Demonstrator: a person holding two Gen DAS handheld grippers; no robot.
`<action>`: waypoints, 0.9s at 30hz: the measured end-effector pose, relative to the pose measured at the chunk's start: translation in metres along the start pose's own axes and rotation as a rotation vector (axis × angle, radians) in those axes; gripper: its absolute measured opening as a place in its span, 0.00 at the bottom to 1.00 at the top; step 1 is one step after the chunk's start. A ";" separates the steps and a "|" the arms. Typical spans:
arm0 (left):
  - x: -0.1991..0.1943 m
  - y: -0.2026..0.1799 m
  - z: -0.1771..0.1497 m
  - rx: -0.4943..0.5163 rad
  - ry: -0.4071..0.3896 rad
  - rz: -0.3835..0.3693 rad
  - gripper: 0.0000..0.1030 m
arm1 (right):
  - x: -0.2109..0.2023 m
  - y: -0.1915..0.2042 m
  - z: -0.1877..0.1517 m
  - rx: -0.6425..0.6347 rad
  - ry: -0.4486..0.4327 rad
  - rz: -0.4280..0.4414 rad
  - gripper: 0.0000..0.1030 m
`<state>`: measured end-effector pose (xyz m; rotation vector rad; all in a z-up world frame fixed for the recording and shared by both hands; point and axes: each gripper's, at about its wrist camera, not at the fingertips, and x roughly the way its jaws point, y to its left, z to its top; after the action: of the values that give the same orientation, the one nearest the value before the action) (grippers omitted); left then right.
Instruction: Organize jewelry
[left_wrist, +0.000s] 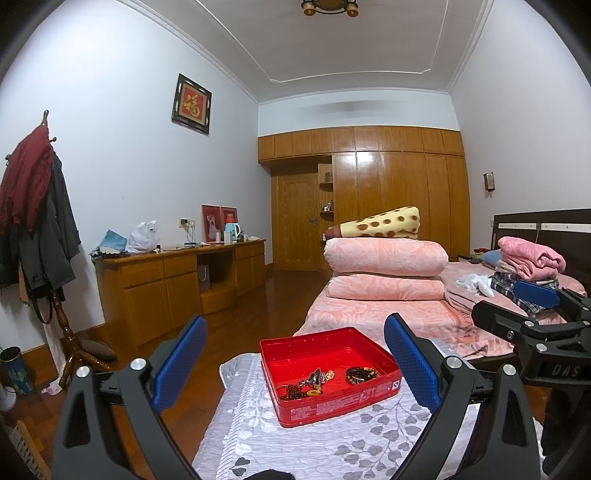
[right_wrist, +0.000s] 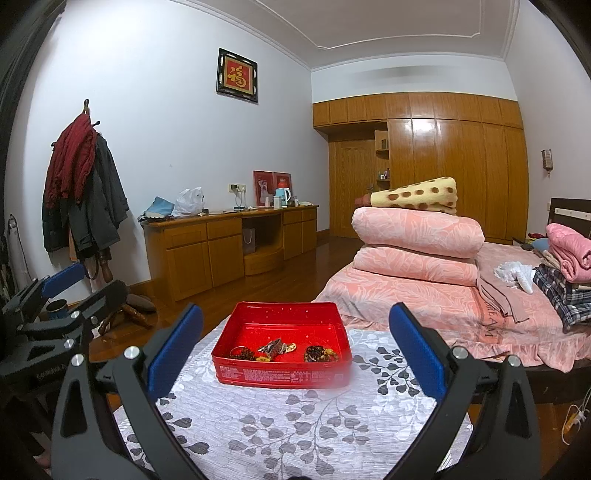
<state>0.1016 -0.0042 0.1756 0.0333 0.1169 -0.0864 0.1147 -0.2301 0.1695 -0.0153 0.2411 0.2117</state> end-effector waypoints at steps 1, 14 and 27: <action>0.000 0.000 0.000 -0.001 0.000 0.001 0.92 | 0.000 0.000 0.000 0.000 0.000 0.000 0.95; 0.001 0.001 0.000 -0.005 0.002 -0.001 0.92 | 0.000 -0.001 0.000 -0.002 0.001 -0.001 0.95; 0.003 0.001 -0.001 -0.011 0.007 -0.005 0.92 | -0.001 -0.001 -0.001 -0.004 0.003 -0.003 0.95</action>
<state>0.1041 -0.0032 0.1746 0.0224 0.1245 -0.0905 0.1136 -0.2315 0.1686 -0.0198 0.2439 0.2094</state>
